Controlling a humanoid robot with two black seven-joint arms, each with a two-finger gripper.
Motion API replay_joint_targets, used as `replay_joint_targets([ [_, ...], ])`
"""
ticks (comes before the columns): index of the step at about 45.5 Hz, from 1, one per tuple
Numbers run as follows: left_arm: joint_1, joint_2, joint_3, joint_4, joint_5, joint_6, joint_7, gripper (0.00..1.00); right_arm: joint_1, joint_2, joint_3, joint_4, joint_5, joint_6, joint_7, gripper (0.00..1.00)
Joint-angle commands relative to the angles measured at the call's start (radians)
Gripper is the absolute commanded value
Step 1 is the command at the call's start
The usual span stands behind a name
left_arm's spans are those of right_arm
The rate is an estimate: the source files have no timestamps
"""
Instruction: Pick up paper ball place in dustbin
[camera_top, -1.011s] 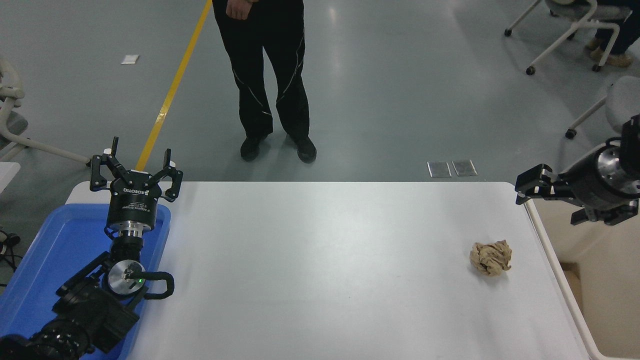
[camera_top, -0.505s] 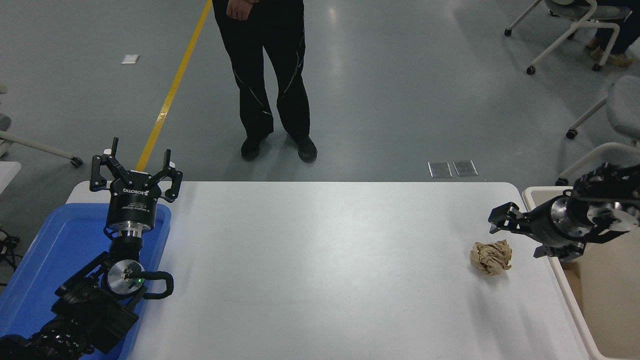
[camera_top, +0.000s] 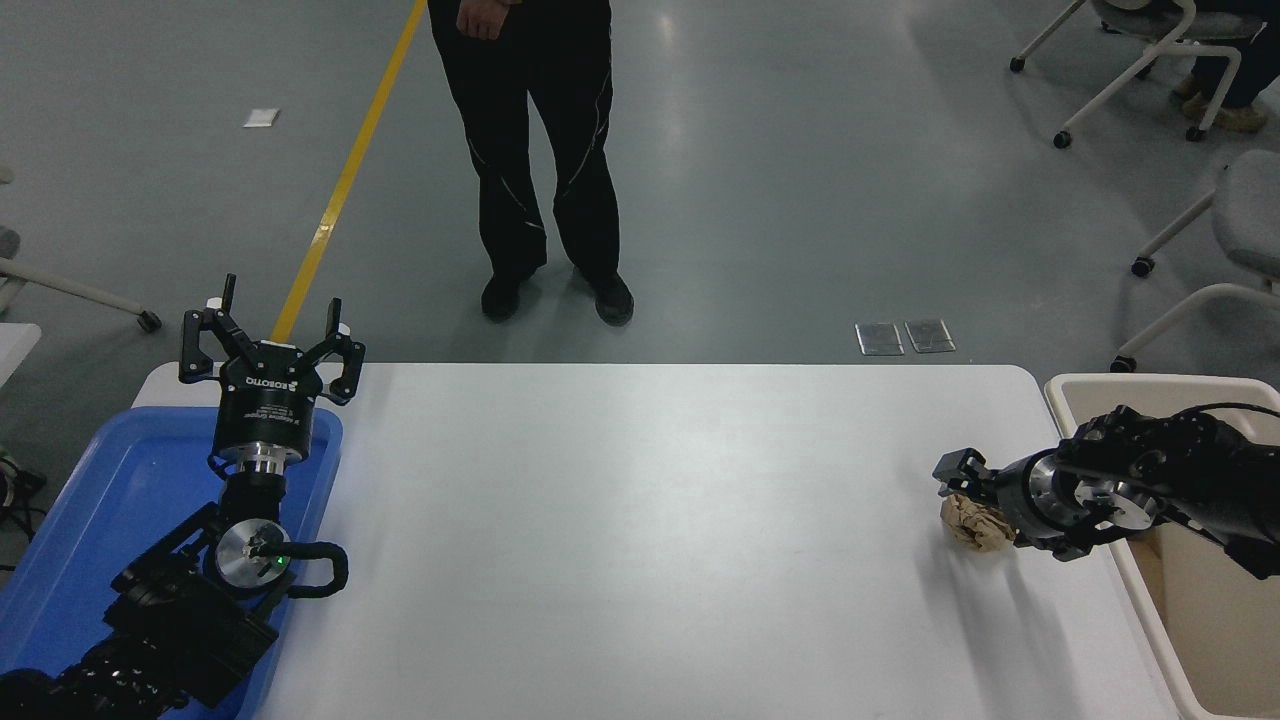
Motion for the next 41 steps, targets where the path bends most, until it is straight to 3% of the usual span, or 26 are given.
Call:
replay_joint_targets([
  [1,0.0,0.0,-0.001,0.0,0.0,0.0,0.0,0.99,-0.046,0.046,0.007,-0.085,-0.001,-0.016,0.0,0.91],
  [6,0.0,0.0,-0.001,0.0,0.0,0.0,0.0,0.99,-0.048,0.044,0.003,-0.086,-0.015,-0.016,0.0,0.68],
  [12,0.0,0.0,-0.001,0.0,0.0,0.0,0.0,0.99,-0.054,0.046,-0.002,-0.086,-0.022,-0.014,0.0,0.33],
  [16,0.0,0.0,-0.001,0.0,0.0,0.0,0.0,0.99,-0.055,0.046,-0.003,-0.086,-0.024,-0.014,0.0,0.0],
  [31,-0.001,0.0,0.001,0.0,0.0,0.0,0.0,0.99,-0.015,0.023,-0.016,-0.069,-0.019,-0.007,0.0,0.0],
  [41,-0.001,0.0,0.001,0.0,0.0,0.0,0.0,0.99,0.142,-0.138,-0.043,0.153,-0.051,0.024,0.0,0.0],
])
